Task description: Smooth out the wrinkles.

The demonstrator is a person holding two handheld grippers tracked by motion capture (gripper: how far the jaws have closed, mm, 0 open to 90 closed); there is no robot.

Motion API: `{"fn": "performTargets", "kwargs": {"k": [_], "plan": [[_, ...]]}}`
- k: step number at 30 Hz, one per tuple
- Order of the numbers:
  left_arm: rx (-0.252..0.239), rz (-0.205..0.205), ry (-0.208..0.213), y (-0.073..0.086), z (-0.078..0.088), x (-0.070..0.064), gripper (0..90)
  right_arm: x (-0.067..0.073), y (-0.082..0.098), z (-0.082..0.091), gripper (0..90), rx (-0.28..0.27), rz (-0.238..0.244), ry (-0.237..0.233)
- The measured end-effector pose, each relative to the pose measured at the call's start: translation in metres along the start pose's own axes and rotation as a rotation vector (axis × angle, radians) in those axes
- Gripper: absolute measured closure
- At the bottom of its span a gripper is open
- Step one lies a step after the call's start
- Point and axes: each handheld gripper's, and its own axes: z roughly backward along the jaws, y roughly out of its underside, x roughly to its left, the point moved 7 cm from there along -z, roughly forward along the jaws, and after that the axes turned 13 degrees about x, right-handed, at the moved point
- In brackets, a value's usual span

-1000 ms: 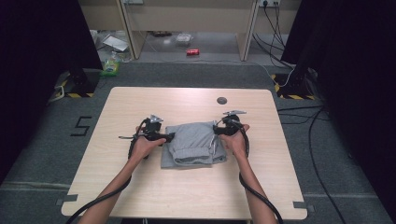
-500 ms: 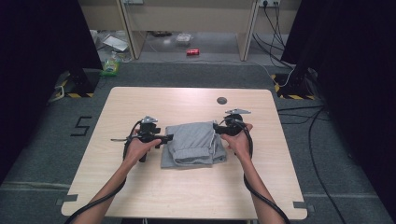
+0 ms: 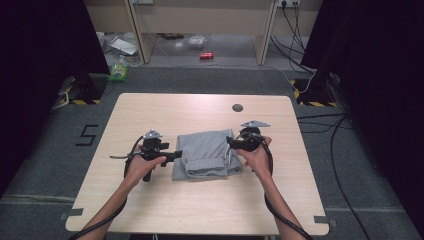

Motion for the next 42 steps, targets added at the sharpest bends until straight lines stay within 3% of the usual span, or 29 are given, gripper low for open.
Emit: {"fn": "performTargets", "kwargs": {"k": [23, 32, 42], "plan": [[-0.008, -0.051, 0.021, 0.024, 0.013, -0.019, 20.6, 0.015, 0.023, 0.025, 34.8, -0.017, 0.041, -0.024], [0.004, -0.082, 0.030, 0.044, 0.019, -0.033, 19.5, 0.020, 0.050, 0.036, 34.7, -0.004, 0.050, -0.032], [0.032, -0.120, 0.027, 0.066, 0.022, -0.045, 17.7, 0.023, 0.078, 0.034, 33.9, 0.028, 0.071, -0.044]]}}
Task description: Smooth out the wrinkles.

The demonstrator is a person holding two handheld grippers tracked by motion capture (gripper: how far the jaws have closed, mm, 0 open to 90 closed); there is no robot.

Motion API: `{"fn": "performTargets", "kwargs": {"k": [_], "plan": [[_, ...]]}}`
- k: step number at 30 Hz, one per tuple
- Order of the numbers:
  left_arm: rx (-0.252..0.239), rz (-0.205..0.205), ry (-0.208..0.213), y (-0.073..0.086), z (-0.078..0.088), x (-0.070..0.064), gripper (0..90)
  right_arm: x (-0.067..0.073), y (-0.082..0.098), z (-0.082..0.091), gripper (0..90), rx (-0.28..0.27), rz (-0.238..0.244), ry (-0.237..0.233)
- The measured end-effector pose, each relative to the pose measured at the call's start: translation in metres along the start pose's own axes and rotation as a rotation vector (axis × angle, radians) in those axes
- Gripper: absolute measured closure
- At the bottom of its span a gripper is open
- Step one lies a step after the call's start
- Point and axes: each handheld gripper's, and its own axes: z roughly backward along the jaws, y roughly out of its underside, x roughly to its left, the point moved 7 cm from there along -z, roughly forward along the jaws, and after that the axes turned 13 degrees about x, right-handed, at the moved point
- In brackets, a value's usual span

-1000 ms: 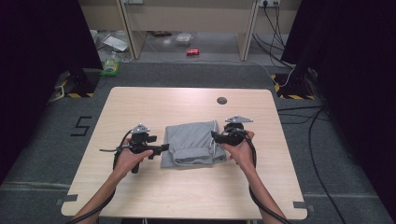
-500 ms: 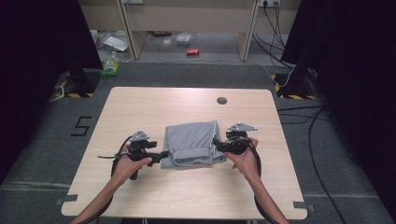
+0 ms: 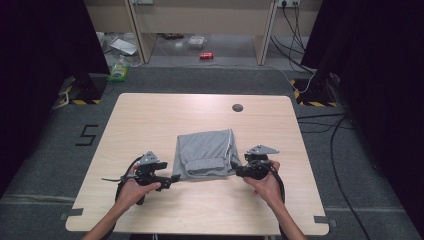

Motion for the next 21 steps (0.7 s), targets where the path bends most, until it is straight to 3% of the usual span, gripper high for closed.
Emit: {"fn": "performTargets", "kwargs": {"k": [5, 7, 11, 21], "plan": [[0.034, -0.028, 0.004, 0.014, 0.000, -0.007, 16.4, 0.006, 0.010, 0.000, 30.9, 0.022, 0.010, -0.008], [0.040, -0.038, 0.001, 0.020, 0.003, -0.008, 15.9, 0.012, 0.019, 0.003, 29.0, 0.048, 0.035, -0.008], [0.048, -0.050, -0.019, 0.033, 0.007, -0.008, 15.7, 0.017, 0.031, 0.006, 28.6, 0.059, 0.048, -0.009], [0.066, -0.066, -0.033, 0.047, 0.009, -0.011, 15.7, 0.026, 0.050, 0.015, 28.6, 0.069, 0.056, -0.007]]}}
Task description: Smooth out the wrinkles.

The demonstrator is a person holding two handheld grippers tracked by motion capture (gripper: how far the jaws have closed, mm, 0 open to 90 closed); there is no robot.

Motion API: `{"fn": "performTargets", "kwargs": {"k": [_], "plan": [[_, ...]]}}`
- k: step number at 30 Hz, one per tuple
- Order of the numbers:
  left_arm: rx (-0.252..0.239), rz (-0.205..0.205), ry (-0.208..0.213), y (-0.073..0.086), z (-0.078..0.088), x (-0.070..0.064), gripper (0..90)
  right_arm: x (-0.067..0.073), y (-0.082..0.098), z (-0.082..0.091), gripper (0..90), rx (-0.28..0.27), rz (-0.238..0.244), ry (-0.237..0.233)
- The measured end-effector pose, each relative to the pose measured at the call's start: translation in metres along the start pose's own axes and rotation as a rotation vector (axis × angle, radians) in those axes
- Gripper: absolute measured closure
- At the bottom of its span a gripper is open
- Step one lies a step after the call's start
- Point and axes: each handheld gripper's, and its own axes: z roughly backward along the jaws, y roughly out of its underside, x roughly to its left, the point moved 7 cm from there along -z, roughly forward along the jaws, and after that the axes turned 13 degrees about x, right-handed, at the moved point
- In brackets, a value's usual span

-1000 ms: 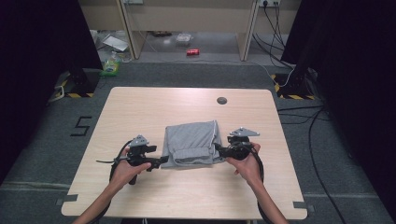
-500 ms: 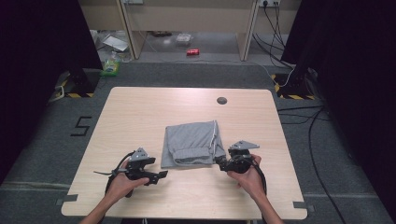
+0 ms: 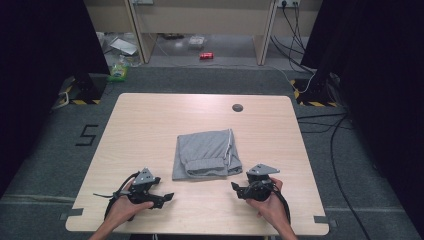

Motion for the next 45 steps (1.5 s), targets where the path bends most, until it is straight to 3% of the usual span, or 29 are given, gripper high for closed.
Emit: {"fn": "performTargets", "kwargs": {"k": [7, 10, 15, 20, 23, 26, 28, 45], "plan": [[-0.002, -0.012, -0.009, 0.009, 0.004, -0.006, 15.7, 0.005, 0.010, 0.001, 28.4, 0.015, 0.013, 0.009], [0.002, -0.043, -0.056, 0.016, 0.007, -0.006, 15.6, 0.006, 0.017, 0.002, 27.3, 0.028, 0.015, 0.014], [0.014, -0.055, -0.087, 0.020, 0.009, -0.003, 15.5, 0.006, 0.026, 0.002, 22.0, 0.051, 0.007, 0.031], [0.017, -0.054, -0.103, 0.023, 0.011, -0.001, 15.3, 0.005, 0.035, 0.000, 19.3, 0.077, 0.011, 0.051], [0.012, -0.034, -0.104, 0.023, 0.012, 0.001, 14.9, 0.004, 0.039, 0.001, 18.5, 0.075, 0.013, 0.058], [0.023, -0.052, -0.128, 0.025, 0.012, 0.000, 14.6, 0.003, 0.041, 0.002, 17.5, 0.075, 0.019, 0.072], [0.022, -0.050, -0.124, 0.025, 0.012, 0.000, 14.4, 0.003, 0.044, 0.002, 15.3, 0.080, 0.042, 0.096], [0.022, -0.048, -0.123, 0.025, 0.012, 0.001, 14.3, 0.001, 0.046, 0.001, 12.5, 0.066, 0.049, 0.091]]}}
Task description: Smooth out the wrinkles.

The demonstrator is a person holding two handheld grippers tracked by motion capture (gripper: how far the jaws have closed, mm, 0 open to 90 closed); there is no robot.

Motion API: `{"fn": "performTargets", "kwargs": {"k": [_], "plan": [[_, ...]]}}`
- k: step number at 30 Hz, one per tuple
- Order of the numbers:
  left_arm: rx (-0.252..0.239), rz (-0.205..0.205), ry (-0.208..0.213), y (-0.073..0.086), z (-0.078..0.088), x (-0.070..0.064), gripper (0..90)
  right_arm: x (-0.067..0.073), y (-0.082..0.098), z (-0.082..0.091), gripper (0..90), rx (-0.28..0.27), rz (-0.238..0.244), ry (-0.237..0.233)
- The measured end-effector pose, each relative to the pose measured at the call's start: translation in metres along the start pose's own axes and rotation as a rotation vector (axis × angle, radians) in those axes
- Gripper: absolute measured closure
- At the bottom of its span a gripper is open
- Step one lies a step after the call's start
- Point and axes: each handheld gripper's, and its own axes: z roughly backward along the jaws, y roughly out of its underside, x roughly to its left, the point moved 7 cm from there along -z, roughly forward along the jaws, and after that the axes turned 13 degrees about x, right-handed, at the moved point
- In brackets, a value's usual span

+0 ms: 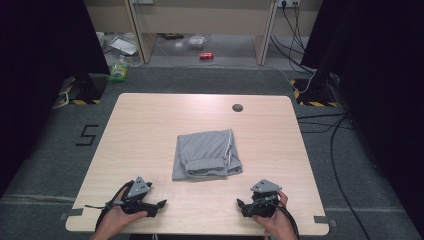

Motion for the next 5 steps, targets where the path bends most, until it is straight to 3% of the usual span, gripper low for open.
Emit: {"fn": "performTargets", "kwargs": {"k": [5], "plan": [[0.000, 0.001, 0.000, 0.0000, 0.0000, 0.0001, 14.3, 0.0000, -0.0001, 0.0000, 12.5, -0.002, 0.002, -0.004]]}}
